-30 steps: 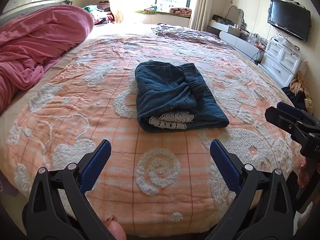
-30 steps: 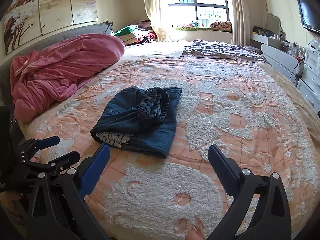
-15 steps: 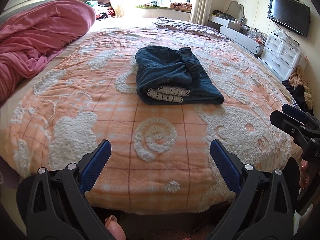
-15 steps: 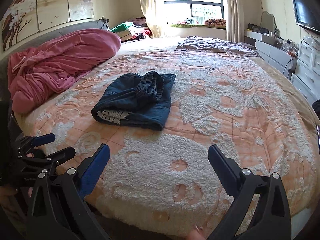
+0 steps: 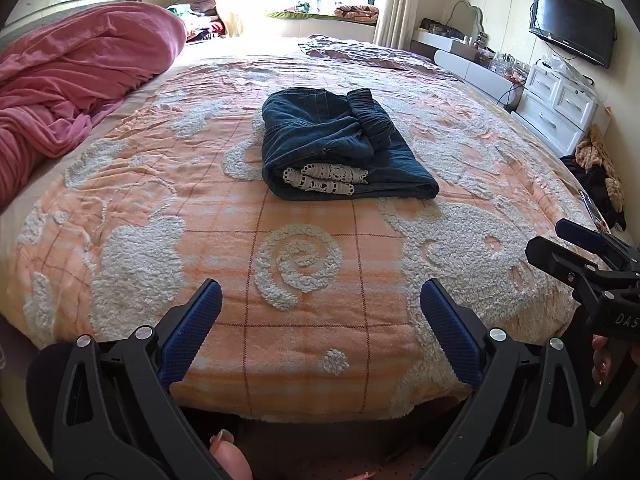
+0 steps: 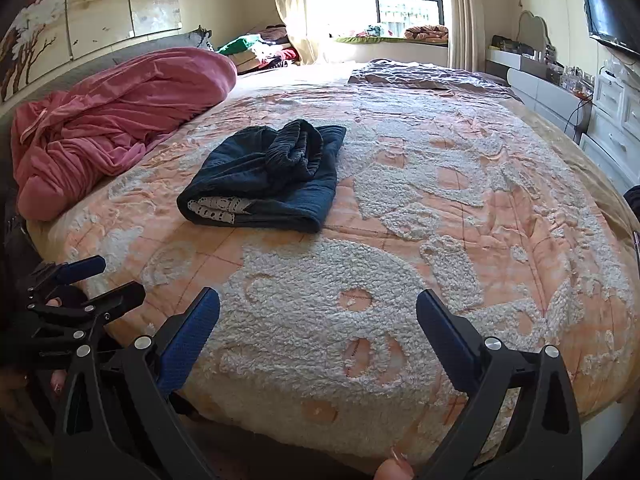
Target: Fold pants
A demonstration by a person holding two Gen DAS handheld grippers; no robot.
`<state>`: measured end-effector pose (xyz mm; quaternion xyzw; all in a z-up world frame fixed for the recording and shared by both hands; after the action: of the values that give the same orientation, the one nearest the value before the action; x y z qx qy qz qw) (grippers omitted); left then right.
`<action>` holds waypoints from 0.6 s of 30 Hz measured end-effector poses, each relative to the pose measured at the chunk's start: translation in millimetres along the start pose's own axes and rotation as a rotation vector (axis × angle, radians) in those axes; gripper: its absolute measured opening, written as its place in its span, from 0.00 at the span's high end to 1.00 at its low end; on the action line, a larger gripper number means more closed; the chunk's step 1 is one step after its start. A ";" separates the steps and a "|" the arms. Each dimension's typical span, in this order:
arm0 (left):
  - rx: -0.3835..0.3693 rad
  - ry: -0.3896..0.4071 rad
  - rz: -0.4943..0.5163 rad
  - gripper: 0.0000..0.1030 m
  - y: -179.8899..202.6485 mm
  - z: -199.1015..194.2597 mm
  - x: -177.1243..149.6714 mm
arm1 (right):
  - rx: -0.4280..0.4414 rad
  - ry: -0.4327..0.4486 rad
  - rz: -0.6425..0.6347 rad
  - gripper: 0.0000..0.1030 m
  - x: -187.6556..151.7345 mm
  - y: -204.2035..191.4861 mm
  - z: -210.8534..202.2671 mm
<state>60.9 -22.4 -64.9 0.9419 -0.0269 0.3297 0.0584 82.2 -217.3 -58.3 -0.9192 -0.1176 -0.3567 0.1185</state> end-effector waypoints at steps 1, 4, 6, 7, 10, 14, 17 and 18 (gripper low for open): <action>0.002 0.000 -0.001 0.09 -0.1 0.0 0.1 | -0.001 -0.001 0.000 0.05 -0.4 0.0 0.3; 0.002 0.004 -0.007 0.09 -0.8 -0.6 0.5 | -0.001 -0.002 -0.002 0.05 -0.2 -0.5 0.7; 0.004 0.005 -0.012 0.09 -2.2 -1.4 0.8 | -0.001 -0.006 -0.002 0.05 -0.4 -0.4 1.0; 0.006 0.007 -0.011 0.09 -2.3 -1.8 1.0 | -0.001 -0.006 -0.001 0.05 0.0 -0.3 1.0; 0.007 0.011 -0.016 0.09 -4.6 -3.1 1.5 | 0.001 -0.005 0.001 0.05 0.5 -0.2 0.7; 0.002 0.012 -0.016 0.09 -3.8 -4.8 1.4 | 0.002 0.000 0.002 0.05 1.2 -0.3 -0.3; 0.003 0.012 -0.015 0.09 -4.0 -5.4 1.0 | -0.001 0.000 0.007 0.05 1.6 0.9 -0.2; 0.001 0.011 -0.015 0.09 -3.8 -5.2 1.0 | -0.003 -0.002 0.008 0.05 1.1 1.5 -0.1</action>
<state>58.8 -18.0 -60.6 0.9402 -0.0194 0.3346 0.0604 83.4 -218.6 -57.7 -0.9202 -0.1136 -0.3556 0.1182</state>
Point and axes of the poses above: each gripper's, at about its wrist camera, not at the fingertips, and z roughly the way its jaws point, y to its right, x to its top, the point moved 9 cm from there along z, roughly the way its jaws point, and after that the axes turned 6 degrees about -y, right-handed, at the moved point
